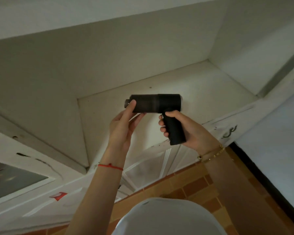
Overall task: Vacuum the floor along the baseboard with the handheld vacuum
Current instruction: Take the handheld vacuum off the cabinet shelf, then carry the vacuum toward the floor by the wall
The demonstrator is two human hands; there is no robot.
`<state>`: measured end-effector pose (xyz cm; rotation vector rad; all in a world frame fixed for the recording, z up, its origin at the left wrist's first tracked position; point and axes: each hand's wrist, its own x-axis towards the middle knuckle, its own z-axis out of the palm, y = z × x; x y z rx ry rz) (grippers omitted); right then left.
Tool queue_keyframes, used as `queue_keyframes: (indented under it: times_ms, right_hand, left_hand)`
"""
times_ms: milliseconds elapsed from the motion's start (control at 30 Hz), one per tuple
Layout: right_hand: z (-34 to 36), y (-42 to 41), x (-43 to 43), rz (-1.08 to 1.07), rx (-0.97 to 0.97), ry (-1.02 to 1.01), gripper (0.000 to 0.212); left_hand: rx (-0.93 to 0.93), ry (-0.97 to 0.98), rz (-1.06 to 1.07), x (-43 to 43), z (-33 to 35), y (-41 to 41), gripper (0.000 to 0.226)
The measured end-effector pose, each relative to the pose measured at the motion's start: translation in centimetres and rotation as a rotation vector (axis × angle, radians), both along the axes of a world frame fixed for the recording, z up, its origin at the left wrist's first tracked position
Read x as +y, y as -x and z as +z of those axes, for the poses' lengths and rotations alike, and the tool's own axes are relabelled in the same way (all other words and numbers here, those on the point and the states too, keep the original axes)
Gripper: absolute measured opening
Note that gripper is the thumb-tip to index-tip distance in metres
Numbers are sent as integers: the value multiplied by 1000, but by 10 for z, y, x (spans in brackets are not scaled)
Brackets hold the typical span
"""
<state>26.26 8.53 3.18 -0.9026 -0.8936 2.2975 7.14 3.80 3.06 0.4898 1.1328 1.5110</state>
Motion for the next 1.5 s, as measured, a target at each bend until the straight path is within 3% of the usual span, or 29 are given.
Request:
queue_keyframes:
  times_ms: [167, 633, 967, 1233, 1500]
  right_hand:
    - [-3, -37, -17, -70, 102, 42, 18]
    - [-17, -159, -82, -391, 92, 35, 13]
    - [-20, -305, -139, -565, 91, 28, 12]
    - [-18, -439, -185, -659, 35, 41, 10]
    - [-25, -519, -211, -714, 86, 67, 9]
  left_hand:
    - [-17, 28, -135, 4, 1, -31, 45]
    - [137, 66, -502, 5, 1, -153, 50]
    - [151, 47, -680, -13, -7, -306, 49]
    - [99, 48, -812, -42, -19, -444, 64]
    - [146, 52, -859, -57, -23, -533, 68]
